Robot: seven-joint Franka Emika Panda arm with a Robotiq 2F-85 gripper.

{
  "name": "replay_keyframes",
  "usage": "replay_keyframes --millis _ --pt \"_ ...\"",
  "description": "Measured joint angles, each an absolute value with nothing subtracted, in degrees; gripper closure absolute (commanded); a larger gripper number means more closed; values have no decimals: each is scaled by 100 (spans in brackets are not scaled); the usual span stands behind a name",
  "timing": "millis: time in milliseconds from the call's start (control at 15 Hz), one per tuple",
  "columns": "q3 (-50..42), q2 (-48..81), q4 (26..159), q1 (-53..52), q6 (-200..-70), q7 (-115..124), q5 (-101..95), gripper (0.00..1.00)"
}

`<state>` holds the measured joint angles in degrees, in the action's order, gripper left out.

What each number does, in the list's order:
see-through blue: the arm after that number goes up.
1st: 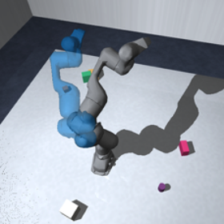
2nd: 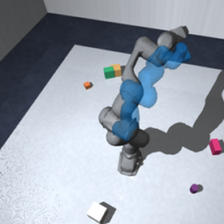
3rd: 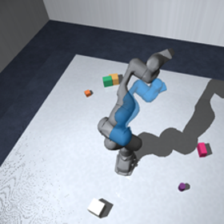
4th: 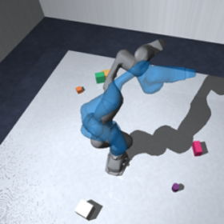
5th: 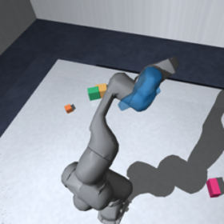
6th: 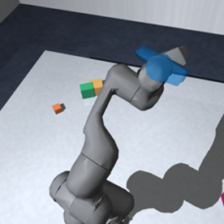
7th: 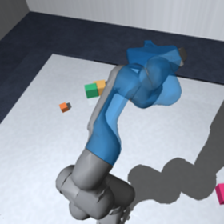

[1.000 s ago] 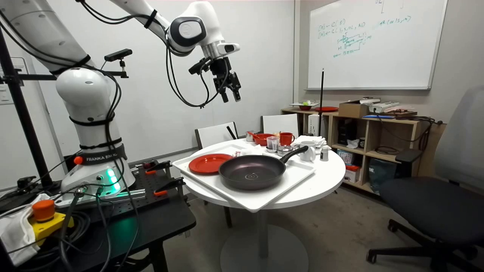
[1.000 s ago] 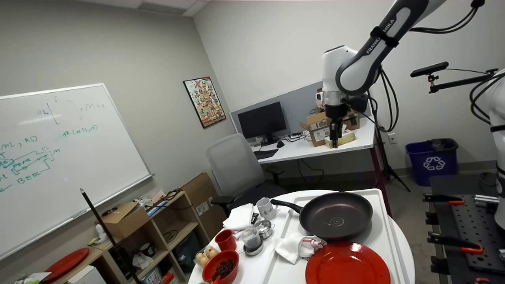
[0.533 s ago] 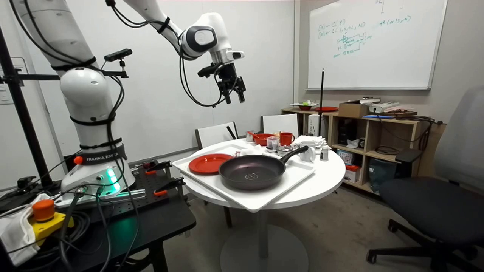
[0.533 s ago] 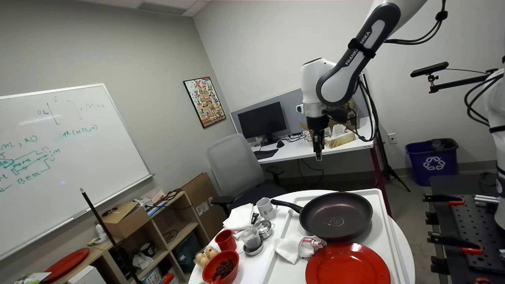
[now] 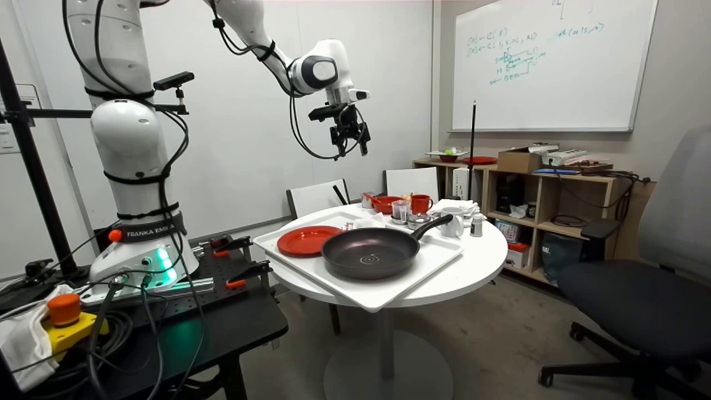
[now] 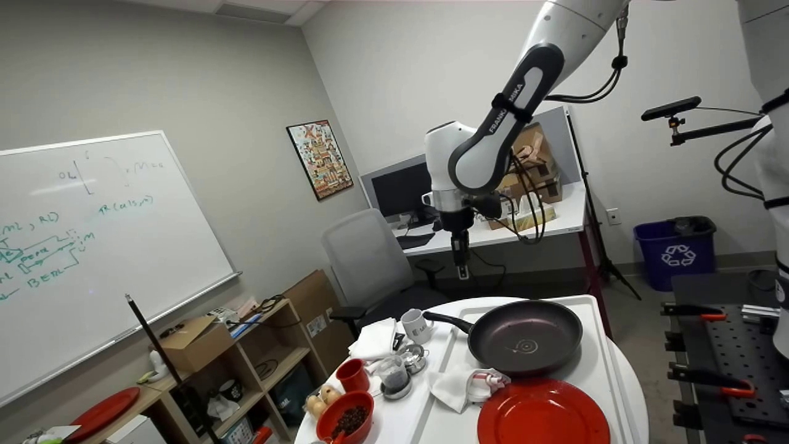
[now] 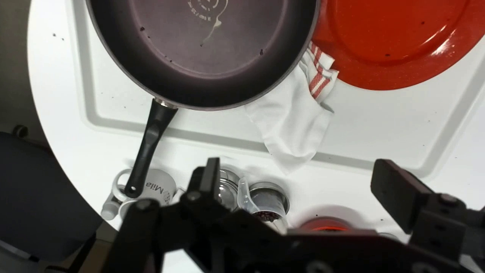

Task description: Use the towel to wipe the pan

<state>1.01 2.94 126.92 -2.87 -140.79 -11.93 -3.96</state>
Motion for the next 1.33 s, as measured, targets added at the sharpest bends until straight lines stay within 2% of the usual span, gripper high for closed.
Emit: replay_keyframes --millis 667,1333 --pt "419 2434 11009 -292 -13991 -1416 -399 0" --pt "491 2676 10784 -217 -13983 -1425 -306 0"
